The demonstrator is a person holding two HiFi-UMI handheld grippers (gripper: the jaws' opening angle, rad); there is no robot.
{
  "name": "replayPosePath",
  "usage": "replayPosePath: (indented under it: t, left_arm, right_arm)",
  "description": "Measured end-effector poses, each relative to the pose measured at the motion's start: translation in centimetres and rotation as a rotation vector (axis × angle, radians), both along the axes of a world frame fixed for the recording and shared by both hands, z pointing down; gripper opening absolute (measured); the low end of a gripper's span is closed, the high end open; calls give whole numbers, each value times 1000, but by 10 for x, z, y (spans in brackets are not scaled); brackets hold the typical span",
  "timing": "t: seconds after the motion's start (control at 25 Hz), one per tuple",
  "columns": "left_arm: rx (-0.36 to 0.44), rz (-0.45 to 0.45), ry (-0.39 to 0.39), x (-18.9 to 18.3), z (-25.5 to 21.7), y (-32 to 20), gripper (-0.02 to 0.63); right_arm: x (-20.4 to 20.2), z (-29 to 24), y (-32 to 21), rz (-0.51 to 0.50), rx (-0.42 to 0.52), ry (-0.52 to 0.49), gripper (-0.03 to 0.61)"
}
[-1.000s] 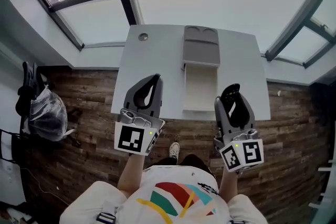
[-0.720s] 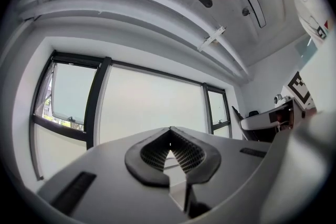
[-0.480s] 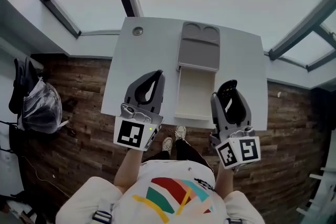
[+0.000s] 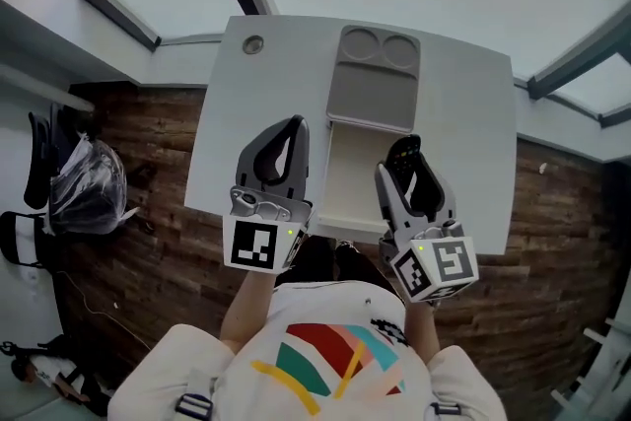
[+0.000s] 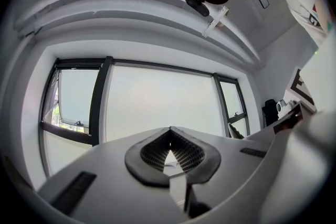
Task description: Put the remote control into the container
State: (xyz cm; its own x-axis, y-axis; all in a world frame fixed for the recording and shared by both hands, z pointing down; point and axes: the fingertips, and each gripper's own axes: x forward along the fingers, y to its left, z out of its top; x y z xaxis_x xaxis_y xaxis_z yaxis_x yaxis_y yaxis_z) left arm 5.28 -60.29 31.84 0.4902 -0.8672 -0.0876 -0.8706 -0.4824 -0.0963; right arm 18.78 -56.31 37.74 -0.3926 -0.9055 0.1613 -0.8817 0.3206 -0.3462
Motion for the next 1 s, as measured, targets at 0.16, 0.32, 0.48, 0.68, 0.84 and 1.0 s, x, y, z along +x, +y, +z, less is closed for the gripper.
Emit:
replayPosePath:
  t: [0.16,0.32,0.48,0.68,0.84,1.0]
  left_arm:
    - [-16,3,24,0,19,-12,6]
    - [-37,-1,6,-3,40,-17,6]
    - [-90,9,5,-7,62,-27,6]
    - [-143,26,9,-18,83,-41,6]
    - [-178,55,0,-22,102,-50,6]
    - [-211,72,-3,-23,120,-58,6]
  right_arm:
    - [-12,42,-7,-12,-147,-65,253]
    - [-21,80,-10,4,-236,10,252]
    - [-29,116,-15,20,-326,121,253]
    - [-40,149,-24,42,-435,137,252]
    - [-43,170,-30,66,-507,169,253]
    - [-45,188,-34,71,-567,195,252]
